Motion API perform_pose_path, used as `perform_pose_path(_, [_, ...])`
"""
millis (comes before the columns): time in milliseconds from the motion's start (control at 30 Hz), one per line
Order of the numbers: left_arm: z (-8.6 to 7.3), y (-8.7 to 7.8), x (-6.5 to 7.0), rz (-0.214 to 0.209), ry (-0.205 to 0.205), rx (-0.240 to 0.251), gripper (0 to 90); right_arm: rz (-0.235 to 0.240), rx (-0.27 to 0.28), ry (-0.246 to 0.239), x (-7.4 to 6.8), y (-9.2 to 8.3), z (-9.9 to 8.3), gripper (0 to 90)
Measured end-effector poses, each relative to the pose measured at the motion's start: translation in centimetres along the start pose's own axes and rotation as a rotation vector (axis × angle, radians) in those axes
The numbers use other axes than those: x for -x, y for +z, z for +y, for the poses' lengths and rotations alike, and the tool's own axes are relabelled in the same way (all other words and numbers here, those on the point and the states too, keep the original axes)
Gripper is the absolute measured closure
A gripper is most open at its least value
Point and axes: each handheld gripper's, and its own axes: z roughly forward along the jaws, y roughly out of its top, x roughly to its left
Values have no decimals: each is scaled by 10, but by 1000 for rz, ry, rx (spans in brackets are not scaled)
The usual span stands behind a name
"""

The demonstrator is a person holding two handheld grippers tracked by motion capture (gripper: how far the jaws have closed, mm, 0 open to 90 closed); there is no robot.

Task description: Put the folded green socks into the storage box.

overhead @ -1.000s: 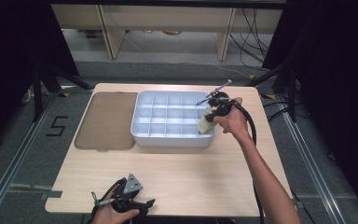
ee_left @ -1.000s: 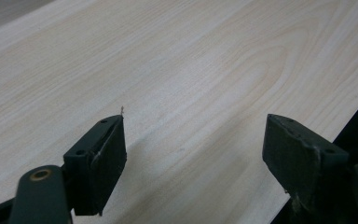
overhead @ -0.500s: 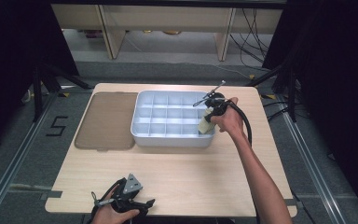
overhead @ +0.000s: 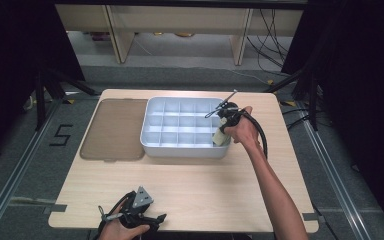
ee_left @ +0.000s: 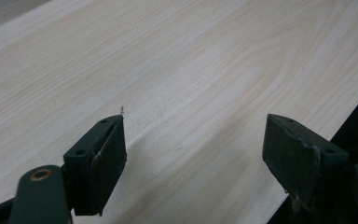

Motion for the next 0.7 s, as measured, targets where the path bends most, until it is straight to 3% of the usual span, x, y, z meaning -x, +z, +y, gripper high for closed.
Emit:
perform_pose_path(167, [0,1,1,-1,-9,0,211,-7,-12,-7,-2,4,-2,722])
perform_pose_path(233, [-1,1,2,-8,-23,0,211,-12,-8,-31,-1,6,-2,722])
perform_pose_path(300, [0,1,2,-9,-20,-1,211,-14,-12,-16,-4,6,-2,722])
perform_pose_path(333, [0,1,1,-10,1,-2,211,-10,-18,-32,-4,6,-2,722])
perform_pose_path(433, [0,2,2,-13,-23,-1,211,-15,-20,-42,-6,6,-3,722])
perform_pose_path(600, [0,1,2,-13,-21,-1,211,-16,-19,-51,-8,9,-4,722])
perform_pose_path(700, [0,1,1,-5,1,-5,211,-12,-27,-49,-10,14,-6,721])
